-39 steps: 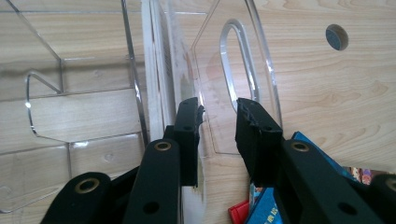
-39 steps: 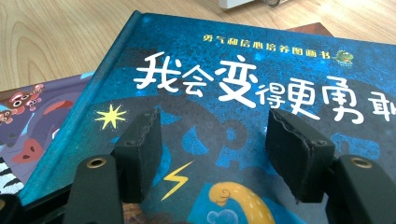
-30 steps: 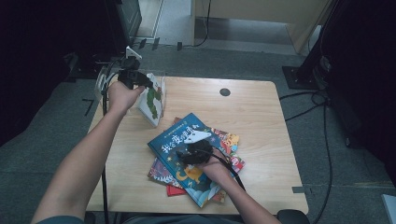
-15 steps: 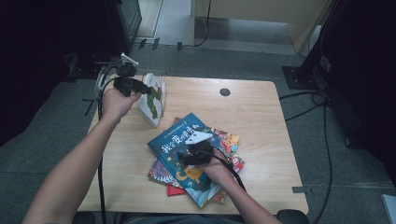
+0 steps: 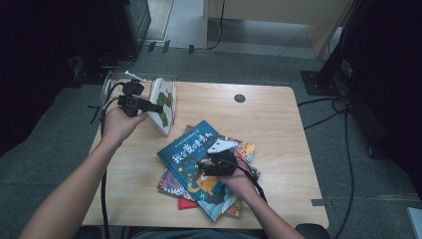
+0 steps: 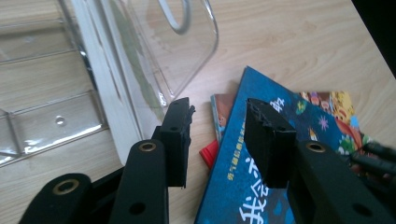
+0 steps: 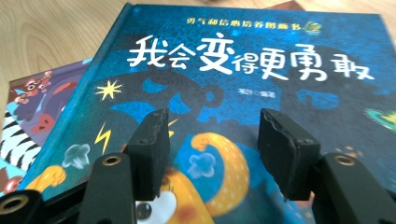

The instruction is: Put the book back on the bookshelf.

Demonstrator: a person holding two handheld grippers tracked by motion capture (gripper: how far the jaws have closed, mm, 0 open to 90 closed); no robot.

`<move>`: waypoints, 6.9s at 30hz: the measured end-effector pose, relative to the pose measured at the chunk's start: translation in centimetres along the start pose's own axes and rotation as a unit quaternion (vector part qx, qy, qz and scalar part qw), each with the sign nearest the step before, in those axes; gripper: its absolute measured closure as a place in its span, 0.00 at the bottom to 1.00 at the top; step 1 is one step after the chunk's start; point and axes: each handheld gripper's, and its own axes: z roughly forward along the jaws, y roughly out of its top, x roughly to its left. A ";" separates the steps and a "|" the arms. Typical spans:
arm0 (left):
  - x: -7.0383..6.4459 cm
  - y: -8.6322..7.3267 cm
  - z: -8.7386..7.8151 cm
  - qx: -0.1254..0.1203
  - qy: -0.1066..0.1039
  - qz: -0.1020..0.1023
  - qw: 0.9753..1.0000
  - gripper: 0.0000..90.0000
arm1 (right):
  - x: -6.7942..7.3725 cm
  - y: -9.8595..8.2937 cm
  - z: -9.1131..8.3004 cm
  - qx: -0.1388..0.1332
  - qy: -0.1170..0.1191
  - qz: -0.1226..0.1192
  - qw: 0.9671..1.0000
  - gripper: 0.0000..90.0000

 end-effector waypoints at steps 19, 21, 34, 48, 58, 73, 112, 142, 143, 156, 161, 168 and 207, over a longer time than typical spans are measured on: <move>-0.5 -5.3 2.0 0.004 -0.040 0.052 0.998 0.52 | -1.8 -2.2 -4.0 -0.017 -0.013 0.018 1.000 0.59; -0.7 -5.6 2.3 0.004 -0.047 0.054 0.997 0.51 | -2.0 -2.5 -4.5 -0.017 -0.016 0.019 1.000 0.61; -0.8 -7.7 5.4 0.022 -0.071 0.072 0.995 0.49 | -3.0 -5.4 -7.4 -0.031 -0.036 0.048 0.998 0.69; 0.0 -9.1 7.2 0.024 -0.085 0.076 0.993 0.48 | -3.1 -8.1 -9.2 -0.019 -0.064 0.057 0.996 0.90; -0.4 -9.4 8.0 0.045 -0.061 0.109 0.991 0.49 | -3.5 -9.8 -10.3 -0.030 -0.090 0.067 0.993 0.97; -0.2 -9.3 9.0 0.047 -0.063 0.109 0.991 0.49 | -3.6 -12.0 -12.4 -0.044 -0.100 0.094 0.990 0.98; -0.1 -12.9 6.9 0.056 -0.080 0.015 0.995 0.56 | -8.4 -10.2 -10.4 -0.034 -0.091 0.161 0.982 1.00; 0.1 -14.2 6.2 0.058 -0.067 -0.013 0.996 0.44 | -10.0 -8.2 -8.5 -0.024 -0.070 0.135 0.988 1.00; 0.1 -14.0 6.3 0.060 -0.066 -0.013 0.996 0.44 | -9.9 -8.3 -8.6 -0.022 -0.068 0.136 0.988 1.00; 1.1 -12.5 7.5 0.064 -0.088 -0.018 0.994 0.47 | -7.5 -9.1 -9.2 -0.019 -0.060 0.121 0.991 1.00; 1.1 -12.2 7.9 0.071 -0.090 -0.017 0.993 0.47 | -6.6 -9.5 -9.6 -0.017 -0.050 0.122 0.991 1.00; 1.3 -12.1 8.2 0.083 -0.101 -0.032 0.991 0.43 | -5.7 -9.7 -9.8 -0.016 -0.045 0.115 0.992 1.00; -2.2 -6.4 0.0 0.078 -0.146 -0.045 0.985 0.70 | -6.0 -8.3 -7.4 -0.030 -0.015 0.087 0.996 1.00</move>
